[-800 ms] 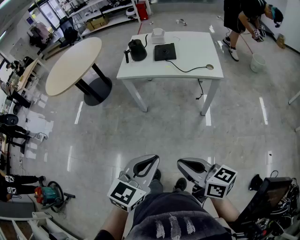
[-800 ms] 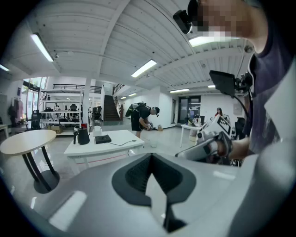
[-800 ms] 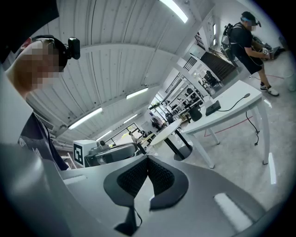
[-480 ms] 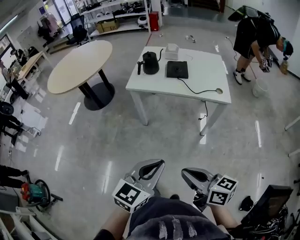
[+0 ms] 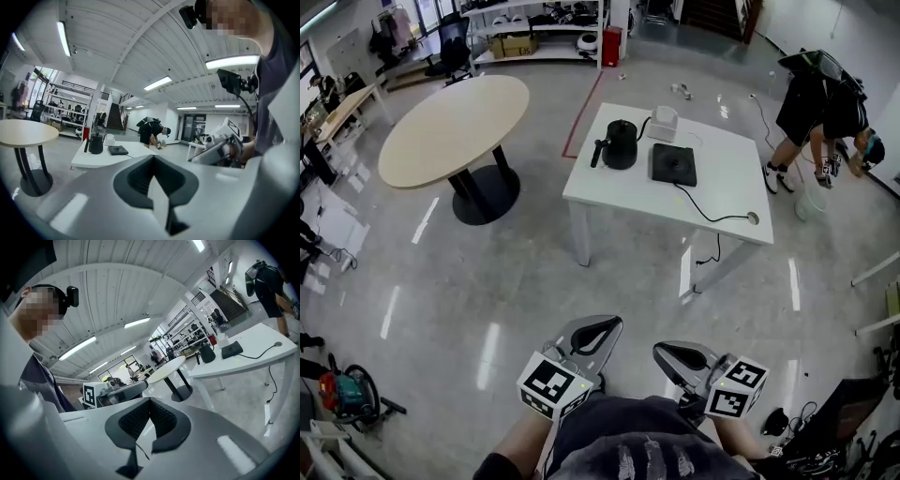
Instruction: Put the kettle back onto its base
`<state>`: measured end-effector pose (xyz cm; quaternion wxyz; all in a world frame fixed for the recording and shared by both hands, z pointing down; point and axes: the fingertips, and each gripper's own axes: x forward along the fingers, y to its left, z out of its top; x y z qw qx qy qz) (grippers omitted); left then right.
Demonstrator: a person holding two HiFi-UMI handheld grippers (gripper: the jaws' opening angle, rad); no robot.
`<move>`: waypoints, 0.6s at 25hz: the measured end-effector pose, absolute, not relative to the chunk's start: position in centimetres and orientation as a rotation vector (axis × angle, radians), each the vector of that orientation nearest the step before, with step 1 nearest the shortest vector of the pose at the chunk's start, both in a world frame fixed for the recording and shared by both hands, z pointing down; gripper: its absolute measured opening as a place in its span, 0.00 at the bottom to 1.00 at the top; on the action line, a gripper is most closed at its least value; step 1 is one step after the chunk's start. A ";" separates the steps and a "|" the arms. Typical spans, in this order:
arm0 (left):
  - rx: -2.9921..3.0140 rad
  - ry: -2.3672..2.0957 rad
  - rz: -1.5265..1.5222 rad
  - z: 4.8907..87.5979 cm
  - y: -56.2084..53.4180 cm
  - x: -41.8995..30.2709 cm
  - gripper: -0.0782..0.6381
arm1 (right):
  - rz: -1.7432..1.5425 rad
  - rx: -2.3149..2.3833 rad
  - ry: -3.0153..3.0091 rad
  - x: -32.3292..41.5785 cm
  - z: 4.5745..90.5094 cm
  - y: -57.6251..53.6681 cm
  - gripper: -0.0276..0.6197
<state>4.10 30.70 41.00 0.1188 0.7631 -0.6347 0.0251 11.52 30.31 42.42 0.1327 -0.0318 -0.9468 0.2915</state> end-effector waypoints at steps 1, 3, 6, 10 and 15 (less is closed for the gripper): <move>2.226 -1.850 0.073 41.1 30.5 3.3 0.11 | 0.837 -0.084 -2.737 10.9 42.4 30.2 0.05; 2.219 -1.836 0.068 41.2 29.8 2.2 0.11 | 0.824 -0.041 -2.724 10.1 42.5 29.3 0.05; 2.216 -1.826 0.066 41.4 28.2 0.6 0.11 | 0.839 0.043 -2.729 8.6 42.7 26.5 0.05; 2.195 -1.839 0.094 41.2 25.7 -1.0 0.11 | 0.896 0.005 -2.762 6.5 42.0 23.6 0.05; 2.140 -1.895 0.166 41.4 21.1 -2.1 0.11 | 0.906 -0.105 -2.778 5.1 42.8 18.9 0.05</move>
